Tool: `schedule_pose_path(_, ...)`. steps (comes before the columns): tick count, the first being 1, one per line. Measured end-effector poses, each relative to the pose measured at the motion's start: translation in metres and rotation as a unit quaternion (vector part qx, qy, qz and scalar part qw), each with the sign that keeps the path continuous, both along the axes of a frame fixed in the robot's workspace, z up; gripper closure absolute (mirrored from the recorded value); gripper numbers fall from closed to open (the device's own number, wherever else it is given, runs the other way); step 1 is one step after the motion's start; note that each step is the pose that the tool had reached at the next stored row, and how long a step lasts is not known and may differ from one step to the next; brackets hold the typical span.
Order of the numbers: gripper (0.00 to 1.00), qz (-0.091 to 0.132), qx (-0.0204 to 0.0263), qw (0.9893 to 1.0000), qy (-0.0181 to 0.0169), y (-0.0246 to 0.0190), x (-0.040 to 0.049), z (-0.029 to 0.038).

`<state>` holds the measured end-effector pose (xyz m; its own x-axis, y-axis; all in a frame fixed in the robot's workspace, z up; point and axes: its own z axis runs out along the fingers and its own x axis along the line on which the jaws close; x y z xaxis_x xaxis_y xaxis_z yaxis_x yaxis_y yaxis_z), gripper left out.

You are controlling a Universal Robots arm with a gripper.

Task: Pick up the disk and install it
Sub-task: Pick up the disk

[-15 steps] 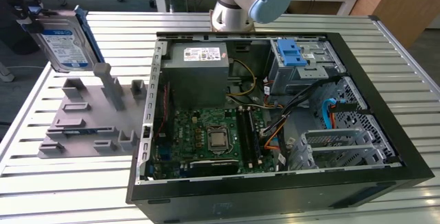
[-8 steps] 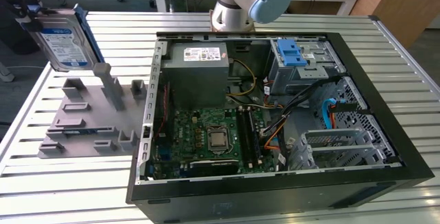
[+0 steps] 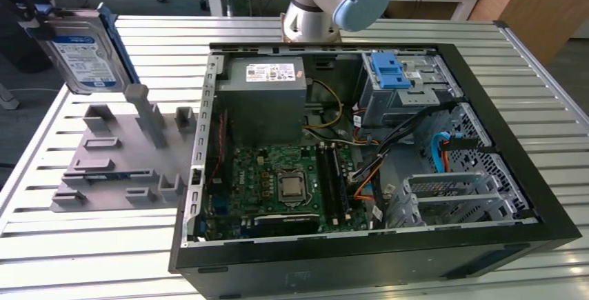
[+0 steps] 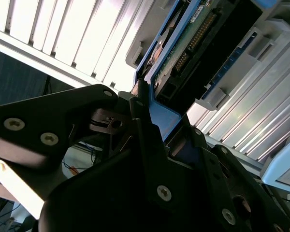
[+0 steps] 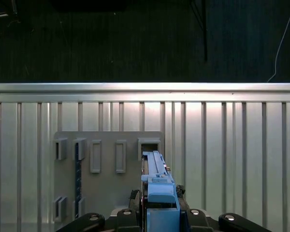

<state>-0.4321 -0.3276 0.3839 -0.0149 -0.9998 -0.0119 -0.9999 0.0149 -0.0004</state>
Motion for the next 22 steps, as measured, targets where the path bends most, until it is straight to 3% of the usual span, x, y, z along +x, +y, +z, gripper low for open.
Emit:
schedule_pose_path(13, 0.64, 0.0, 0.0, 1.0, -0.0001, 0.0, 0.0, 0.0063)
schedule_pose_path(22, 0.64, 0.0, 0.0, 1.0, 0.0, 0.0, 0.0, 0.0143)
